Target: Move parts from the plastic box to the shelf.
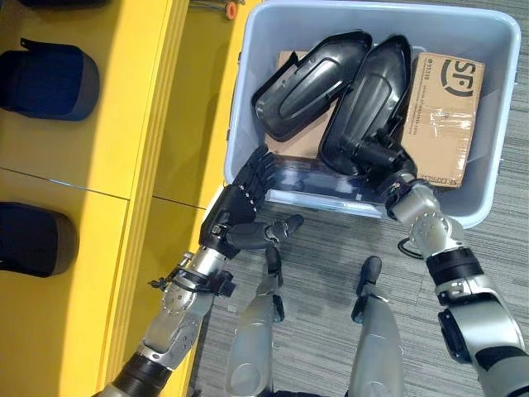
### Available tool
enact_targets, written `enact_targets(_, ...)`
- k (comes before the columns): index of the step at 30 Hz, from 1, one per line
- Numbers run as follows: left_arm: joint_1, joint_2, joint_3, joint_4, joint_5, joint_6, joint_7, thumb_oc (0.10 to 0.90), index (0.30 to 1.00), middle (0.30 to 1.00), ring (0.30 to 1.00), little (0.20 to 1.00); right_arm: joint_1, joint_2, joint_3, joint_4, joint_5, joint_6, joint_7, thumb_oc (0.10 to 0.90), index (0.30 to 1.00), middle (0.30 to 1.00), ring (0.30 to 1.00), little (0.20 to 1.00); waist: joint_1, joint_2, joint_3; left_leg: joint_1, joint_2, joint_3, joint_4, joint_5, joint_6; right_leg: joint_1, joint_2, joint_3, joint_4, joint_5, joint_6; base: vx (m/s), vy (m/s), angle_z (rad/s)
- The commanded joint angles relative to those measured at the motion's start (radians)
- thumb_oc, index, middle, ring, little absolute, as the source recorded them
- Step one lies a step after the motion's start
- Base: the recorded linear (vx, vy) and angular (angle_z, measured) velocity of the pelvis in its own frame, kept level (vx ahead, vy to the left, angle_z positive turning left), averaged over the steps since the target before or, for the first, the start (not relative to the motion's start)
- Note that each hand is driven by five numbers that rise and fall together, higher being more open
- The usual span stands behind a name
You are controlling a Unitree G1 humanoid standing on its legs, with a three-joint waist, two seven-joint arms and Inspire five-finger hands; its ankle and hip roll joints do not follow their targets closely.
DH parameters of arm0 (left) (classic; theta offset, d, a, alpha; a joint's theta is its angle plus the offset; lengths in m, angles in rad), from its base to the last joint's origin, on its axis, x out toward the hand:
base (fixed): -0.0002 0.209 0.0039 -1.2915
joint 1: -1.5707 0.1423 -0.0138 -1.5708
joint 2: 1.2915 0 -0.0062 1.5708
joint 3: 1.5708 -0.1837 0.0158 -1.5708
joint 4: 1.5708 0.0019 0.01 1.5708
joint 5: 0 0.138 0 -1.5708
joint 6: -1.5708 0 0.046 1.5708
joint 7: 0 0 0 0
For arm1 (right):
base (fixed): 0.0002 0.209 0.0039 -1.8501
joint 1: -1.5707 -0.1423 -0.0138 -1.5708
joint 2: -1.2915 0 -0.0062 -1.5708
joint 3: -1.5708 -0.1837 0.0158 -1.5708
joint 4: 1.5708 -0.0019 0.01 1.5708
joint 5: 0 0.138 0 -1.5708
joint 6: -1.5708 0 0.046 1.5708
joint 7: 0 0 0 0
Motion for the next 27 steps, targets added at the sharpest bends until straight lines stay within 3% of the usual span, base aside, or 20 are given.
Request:
enact_targets(1, -0.015, 0.04, 0.004, -0.199, -0.023, -0.092, -0.038, 0.9, 1.0, 1.0, 1.0, 1.0, -0.139, -0.109, -0.035, -0.04, 0.002, -0.127, 0.002, 0.9, 1.0, 1.0, 1.0, 1.0, 0.025, 0.058, -0.01, -0.068, -0.074, -0.051, 0.041, -0.127, 0.031, 0.034, 0.072, -0.029, 0.144, -0.267, -0.089, 0.05, 0.035, 0.02)
enact_targets(9, 0.015, 0.079, 0.009, -0.216, -0.049, -0.103, -0.032, 0.9, 1.0, 1.0, 1.0, 1.0, -0.248, -0.219, -0.024, 0.076, 0.001, -0.161, -0.046, 0.9, 1.0, 1.0, 1.0, 1.0, 0.037, 0.059, -0.01, -0.075, -0.081, -0.054, 0.052, -0.138, 0.027, 0.045, 0.072, -0.031, 0.145, -0.279, -0.09, 0.04, 0.009, 0.02)
enact_targets(14, 0.027, 0.097, 0.014, -0.232, -0.061, -0.098, -0.029, 0.9, 1.0, 1.0, 1.0, 1.0, -0.276, -0.248, -0.005, 0.07, -0.043, -0.117, -0.064, 0.9, 1.0, 1.0, 1.0, 1.0, 0.04, 0.055, -0.01, -0.088, -0.084, -0.053, 0.066, -0.143, 0.028, 0.043, 0.071, -0.032, 0.15, -0.281, -0.09, 0.01, -0.005, 0.07)
enact_targets(21, 0.04, 0.102, 0.021, -0.241, -0.058, -0.095, -0.054, 0.9, 1.0, 1.0, 1.0, 1.0, -0.258, -0.246, 0.0, 0.034, -0.118, -0.178, -0.038, 0.9, 1.0, 1.0, 1.0, 1.0, 0.04, 0.042, -0.01, -0.086, -0.075, -0.046, 0.067, -0.145, 0.03, 0.062, 0.071, -0.033, 0.128, -0.274, -0.086, -0.01, -0.024, 0.0)
enact_targets(24, 0.038, 0.098, 0.02, -0.25, -0.054, -0.093, -0.065, 0.9, 1.0, 1.0, 1.0, 1.0, -0.245, -0.225, -0.013, -0.045, -0.165, -0.247, -0.049, 0.9, 1.0, 1.0, 1.0, 1.0, 0.038, 0.044, -0.01, -0.092, -0.066, -0.034, 0.06, -0.125, 0.038, 0.063, 0.074, -0.046, 0.109, -0.25, -0.088, -0.08, -0.03, -0.04)
enact_targets(26, 0.042, 0.096, 0.016, -0.249, -0.054, -0.095, -0.07, 0.9, 1.0, 1.0, 1.0, 1.0, -0.217, -0.202, -0.033, -0.125, -0.13, -0.307, -0.05, 0.9, 1.0, 1.0, 1.0, 1.0, 0.033, 0.039, -0.01, -0.067, -0.071, -0.042, 0.061, -0.143, 0.03, 0.092, 0.071, -0.035, 0.1, -0.262, -0.081, -0.04, -0.036, -0.02)
enact_targets(27, 0.043, 0.098, 0.021, -0.251, -0.056, -0.097, -0.074, 0.9, 1.0, 1.0, 1.0, 1.0, -0.204, -0.194, -0.047, -0.169, -0.121, -0.322, -0.047, 0.9, 1.0, 1.0, 1.0, 1.0, 0.032, 0.044, -0.01, -0.076, -0.066, -0.031, 0.057, -0.126, 0.038, 0.083, 0.073, -0.046, 0.093, -0.245, -0.083, -0.03, -0.018, -0.02)
